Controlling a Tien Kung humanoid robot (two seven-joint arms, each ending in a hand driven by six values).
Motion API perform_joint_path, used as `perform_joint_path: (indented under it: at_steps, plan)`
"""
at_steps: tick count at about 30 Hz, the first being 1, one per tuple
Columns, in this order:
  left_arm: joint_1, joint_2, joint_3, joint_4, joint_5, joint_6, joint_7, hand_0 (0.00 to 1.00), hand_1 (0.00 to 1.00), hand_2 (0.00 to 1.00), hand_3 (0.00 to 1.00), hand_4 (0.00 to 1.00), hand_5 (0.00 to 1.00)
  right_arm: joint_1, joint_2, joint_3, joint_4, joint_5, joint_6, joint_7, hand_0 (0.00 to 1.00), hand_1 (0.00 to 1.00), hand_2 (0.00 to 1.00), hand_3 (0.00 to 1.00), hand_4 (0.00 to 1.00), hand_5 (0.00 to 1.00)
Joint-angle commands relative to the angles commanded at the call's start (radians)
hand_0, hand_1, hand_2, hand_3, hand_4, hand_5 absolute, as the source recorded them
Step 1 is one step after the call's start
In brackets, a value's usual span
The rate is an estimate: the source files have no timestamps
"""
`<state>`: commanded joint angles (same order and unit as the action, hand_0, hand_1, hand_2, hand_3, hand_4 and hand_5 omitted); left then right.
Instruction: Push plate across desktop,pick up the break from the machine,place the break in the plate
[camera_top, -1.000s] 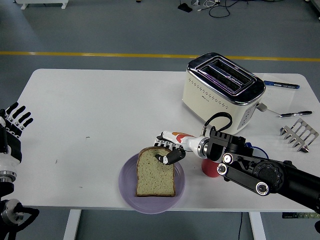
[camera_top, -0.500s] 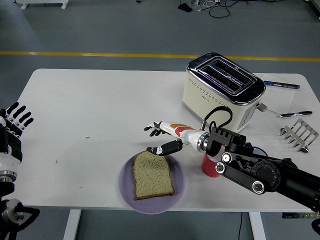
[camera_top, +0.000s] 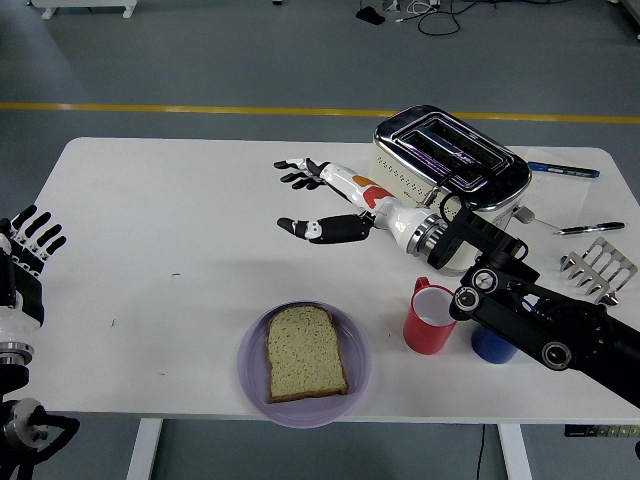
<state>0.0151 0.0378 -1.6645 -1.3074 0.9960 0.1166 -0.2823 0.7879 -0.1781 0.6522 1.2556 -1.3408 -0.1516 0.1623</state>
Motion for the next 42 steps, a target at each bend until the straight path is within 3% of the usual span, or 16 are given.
perform_joint_path:
  at_steps: [2,6,10,13,15,22,33,42]
  plan:
    - [0.002,0.0,0.0,0.0,0.0,0.001,0.0,0.689,0.711,0.769,0.775,0.471,0.998,-0.027,-0.014,0.071,0.049,0.041,0.008,0.021,0.753,0.723,0.719,0.788,0.697,0.406]
    - [0.007,0.001,-0.001,0.001,-0.002,0.002,-0.001,0.689,0.711,0.769,0.775,0.471,0.998,-0.09,-0.038,0.237,0.138,0.188,0.038,0.045,0.753,0.723,0.719,0.788,0.697,0.406]
    - [0.011,0.0,0.001,0.001,-0.001,0.0,0.0,0.689,0.711,0.769,0.775,0.469,0.998,-0.158,-0.05,0.405,0.189,0.357,0.072,0.033,0.733,0.712,0.715,0.765,0.642,0.437]
    - [0.013,0.001,0.004,0.0,0.0,-0.002,0.002,0.689,0.711,0.769,0.775,0.469,0.998,-0.223,-0.05,0.531,0.2,0.486,0.082,0.023,0.733,0.712,0.715,0.765,0.642,0.437]
    - [0.014,0.001,0.005,0.0,-0.001,-0.003,0.003,0.689,0.711,0.769,0.775,0.47,0.998,-0.271,-0.048,0.615,0.202,0.554,0.087,0.018,0.742,0.724,0.73,0.76,0.584,0.483]
    - [0.017,0.0,0.004,0.001,-0.003,-0.002,0.003,0.689,0.711,0.769,0.774,0.471,0.998,-0.444,-0.032,0.893,0.197,0.632,0.076,0.02,0.745,0.722,0.736,0.76,0.558,0.505]
    - [0.005,-0.005,0.004,0.001,-0.003,-0.004,0.004,0.688,0.711,0.769,0.773,0.473,0.998,-0.574,0.001,1.004,0.169,0.649,0.058,0.016,0.767,0.732,0.75,0.763,0.534,0.52]
    - [0.014,-0.008,-0.001,-0.001,0.001,-0.006,0.006,0.689,0.711,0.77,0.773,0.472,0.998,-0.707,0.021,1.015,0.145,0.652,0.103,-0.054,0.767,0.732,0.749,0.763,0.531,0.525]
